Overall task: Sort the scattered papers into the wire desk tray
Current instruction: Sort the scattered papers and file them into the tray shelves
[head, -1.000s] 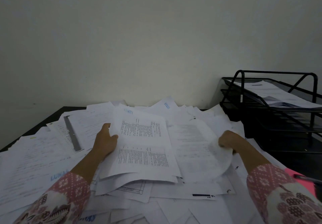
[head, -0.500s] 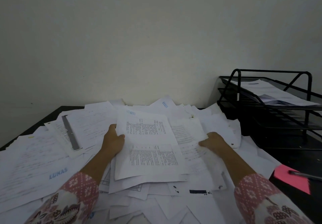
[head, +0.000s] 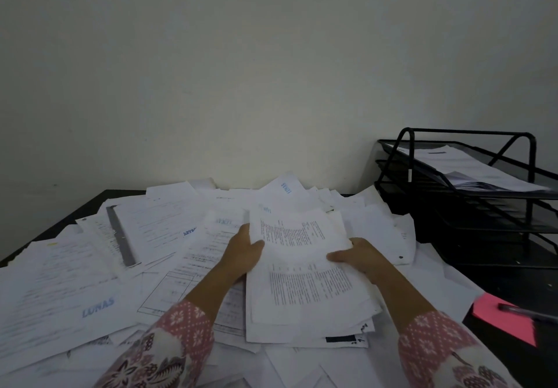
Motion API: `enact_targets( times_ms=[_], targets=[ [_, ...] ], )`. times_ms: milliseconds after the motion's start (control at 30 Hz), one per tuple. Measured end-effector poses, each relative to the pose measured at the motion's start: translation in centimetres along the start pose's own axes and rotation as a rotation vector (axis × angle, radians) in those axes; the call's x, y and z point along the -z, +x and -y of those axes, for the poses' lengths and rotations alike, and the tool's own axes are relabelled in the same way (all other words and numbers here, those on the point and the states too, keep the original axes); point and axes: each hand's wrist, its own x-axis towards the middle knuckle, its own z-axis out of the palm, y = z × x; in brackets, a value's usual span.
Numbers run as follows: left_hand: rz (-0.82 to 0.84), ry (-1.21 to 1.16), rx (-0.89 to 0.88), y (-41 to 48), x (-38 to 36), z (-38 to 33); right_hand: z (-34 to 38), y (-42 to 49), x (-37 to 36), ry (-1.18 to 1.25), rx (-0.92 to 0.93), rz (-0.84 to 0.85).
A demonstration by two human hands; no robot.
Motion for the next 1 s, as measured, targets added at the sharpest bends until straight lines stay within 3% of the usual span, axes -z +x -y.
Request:
enact_targets(
  times_ms=[67, 133, 200, 333, 433, 767, 867, 1000],
  targets=[
    [-0.054, 0.110, -0.067, 0.0, -0.1, 0.0, 0.2, 0.1, 0.2, -0.031, 0.023, -0.031],
    [-0.229, 0.330, -0.103, 0.3, 0.2, 0.5, 0.3, 0.4, 0.8, -0.026, 0.022, -0.074],
    [-0.357, 0.562, -0.014, 0.4, 1.3, 1.1, 0.2, 0.6, 1.5, -0.015, 0.013, -0.112],
    [-0.318, 0.730, 0.258, 0.7, 4.0, 2.4, -0.2, 0.7, 1.6, 0.002, -0.005, -0.145],
    [-0.280, 0.781, 0.275, 0.5, 5.1, 2.9, -0.2, 0.4, 0.7, 0.048, -0.020, -0.099],
    [-0.136, 0.340, 0.115, 0.4, 5.2, 2.2, 0.7, -0.1, -1.2, 0.252, 0.006, 0.075],
    [-0.120, 0.243, 0.096, 0.5, 4.3, 1.8, 0.5, 0.1, -0.7, 0.203, 0.000, 0.027],
    [-0.221, 0.217, 0.108, 0.7, 4.1, 1.4, -0.6, 0.8, 0.8, 0.142, -0.034, -0.142]
  ],
)
